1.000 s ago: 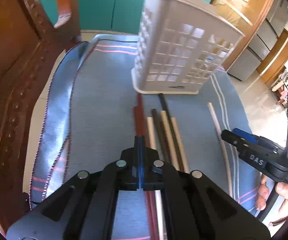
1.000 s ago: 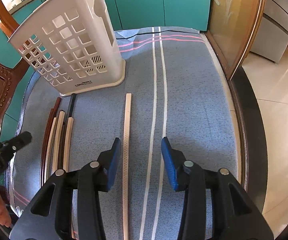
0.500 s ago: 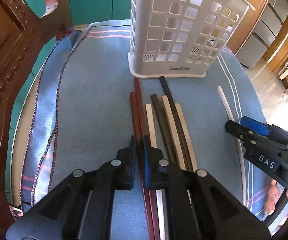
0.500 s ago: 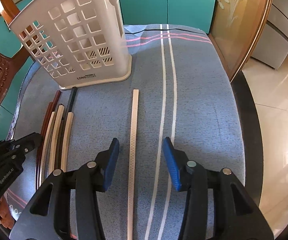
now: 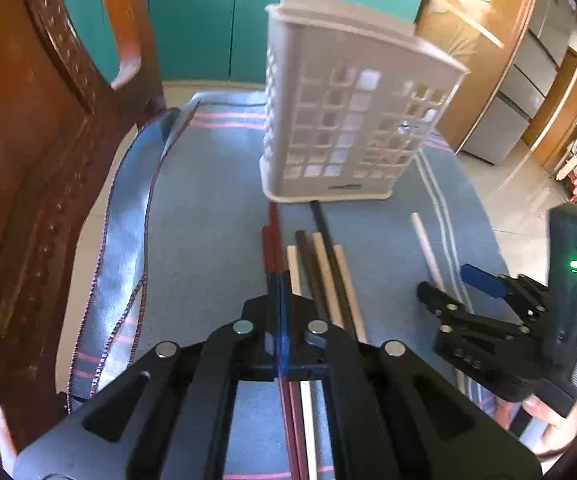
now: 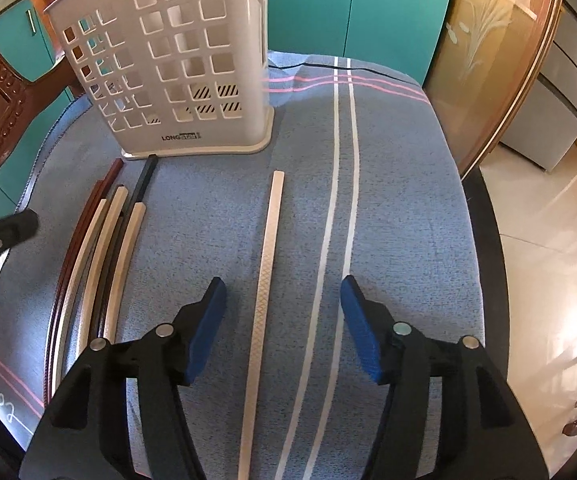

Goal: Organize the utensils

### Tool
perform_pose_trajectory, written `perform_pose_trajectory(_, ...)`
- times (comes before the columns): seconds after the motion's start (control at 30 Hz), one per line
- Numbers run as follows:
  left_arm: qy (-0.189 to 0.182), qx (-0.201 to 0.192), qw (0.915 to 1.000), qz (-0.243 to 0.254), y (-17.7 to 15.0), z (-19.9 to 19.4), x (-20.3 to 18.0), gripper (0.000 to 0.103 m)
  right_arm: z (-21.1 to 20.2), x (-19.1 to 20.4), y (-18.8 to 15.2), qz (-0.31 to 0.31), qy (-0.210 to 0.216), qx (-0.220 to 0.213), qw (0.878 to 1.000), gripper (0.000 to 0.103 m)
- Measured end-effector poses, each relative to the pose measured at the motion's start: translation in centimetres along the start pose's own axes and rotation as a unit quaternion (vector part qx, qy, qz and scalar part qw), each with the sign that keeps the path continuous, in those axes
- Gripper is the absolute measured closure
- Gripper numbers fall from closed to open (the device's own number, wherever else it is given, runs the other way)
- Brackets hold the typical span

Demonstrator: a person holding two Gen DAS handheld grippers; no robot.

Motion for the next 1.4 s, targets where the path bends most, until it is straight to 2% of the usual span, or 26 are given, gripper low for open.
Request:
perform_pose_trajectory(0.13, -0.009, -0.002, 1.0000, 0.003, -0.1, -0.8, -0.2, 0.102, 0.3, -0.3, 0.2, 0.003, -0.004, -0.007, 1.000, 0.038)
perform_pose_trajectory(0.5, 0.015, 0.021, 0.9996, -0.015, -0.7, 0.5, 1.4, 0.100, 0.8, 0.0, 0.8, 0.008, -0.013, -0.018, 1.000, 0.036)
perform_pose_trajectory(0.6, 0.017, 0.025, 0.9994, -0.017, -0.8, 0.7, 1.5, 0.087, 0.7, 0.0, 0.7, 0.007, -0.013, -0.018, 1.000, 0.036)
perform_pose_trajectory(0.7, 0.015, 0.022, 0.9995, -0.015, -0.8, 0.6, 1.3, 0.083, 0.8, 0.0, 0.8, 0.007, -0.012, -0.018, 1.000, 0.036)
perform_pose_trajectory(1.07, 0.014, 0.016, 0.9998, -0.003, -0.9, 0.3, 0.3, 0.051, 1.0, -0.1, 0.9, 0.007, -0.013, -0.018, 1.000, 0.035)
perform_pose_trajectory(1.13, 0.015, 0.019, 0.9997, -0.003, -1.0, 0.4, 0.3, 0.041, 0.8, 0.0, 0.7, 0.007, -0.013, -0.018, 1.000, 0.034)
perform_pose_trajectory(1.2, 0.014, 0.023, 0.9996, 0.004, -1.1, 0.6, 0.0, 0.035, 0.8, 0.0, 0.7, 0.007, -0.013, -0.018, 1.000, 0.034)
perform_pose_trajectory(1.4, 0.027, 0.048, 0.9980, 0.031, -2.2, 1.7, -0.6, 0.033, 0.8, 0.0, 0.7, 0.005, -0.013, -0.019, 1.000, 0.034)
Point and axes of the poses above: each gripper's, at about its wrist camera, not at the fingertips, and z roughly the way its jaws point, x to its left, y to its top, the point moved 5 cm from there along z, roughly the way its jaws point, and after that the axes turned 8 degrees about -x, right-handed, at the moved point
